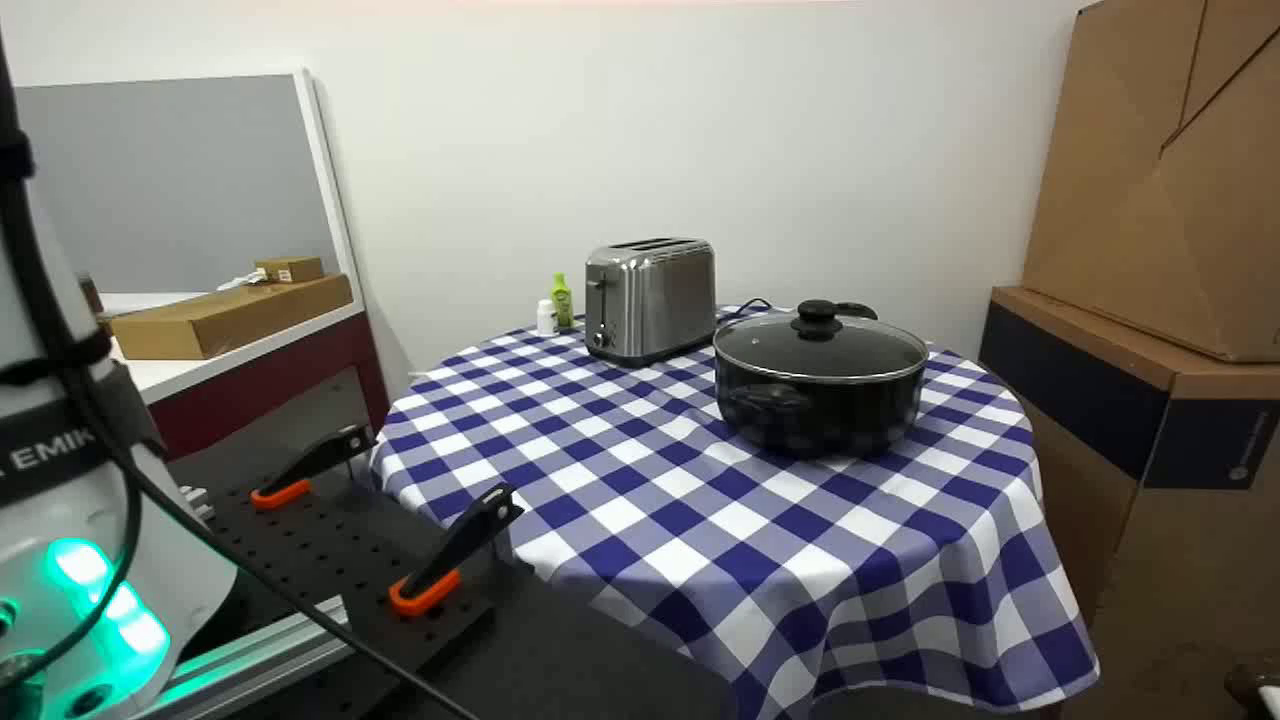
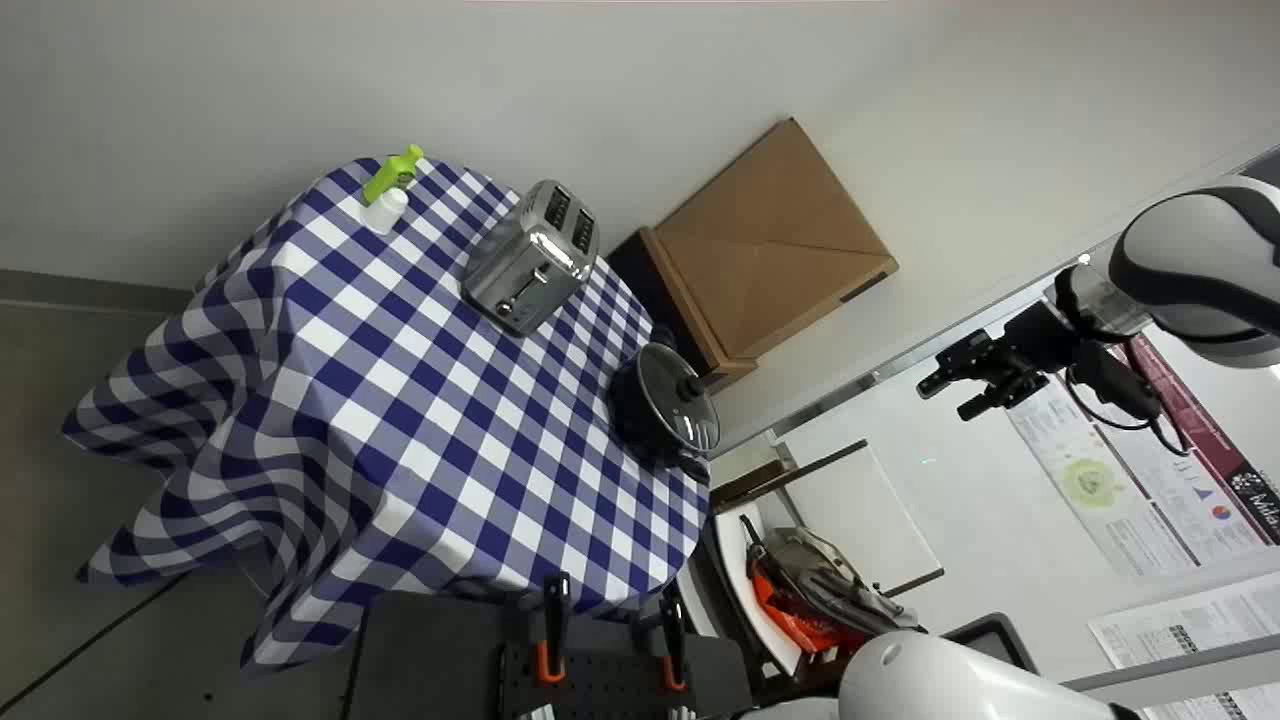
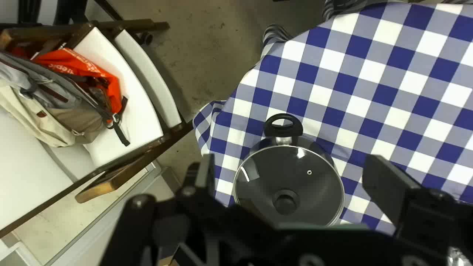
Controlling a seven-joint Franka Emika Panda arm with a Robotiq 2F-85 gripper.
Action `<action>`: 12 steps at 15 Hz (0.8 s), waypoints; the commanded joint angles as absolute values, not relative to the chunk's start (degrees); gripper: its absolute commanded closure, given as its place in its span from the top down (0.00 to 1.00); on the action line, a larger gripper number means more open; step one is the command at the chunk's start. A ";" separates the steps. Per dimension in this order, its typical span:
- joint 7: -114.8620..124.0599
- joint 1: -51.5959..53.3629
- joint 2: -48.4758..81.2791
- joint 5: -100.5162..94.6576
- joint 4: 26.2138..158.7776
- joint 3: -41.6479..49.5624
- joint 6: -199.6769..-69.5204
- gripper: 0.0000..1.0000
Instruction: Remove the glass lid from the black pot.
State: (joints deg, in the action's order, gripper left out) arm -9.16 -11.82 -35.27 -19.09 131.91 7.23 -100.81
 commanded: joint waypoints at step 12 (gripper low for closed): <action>-3.10 -12.57 -24.35 -19.77 129.94 10.75 -116.20 1.00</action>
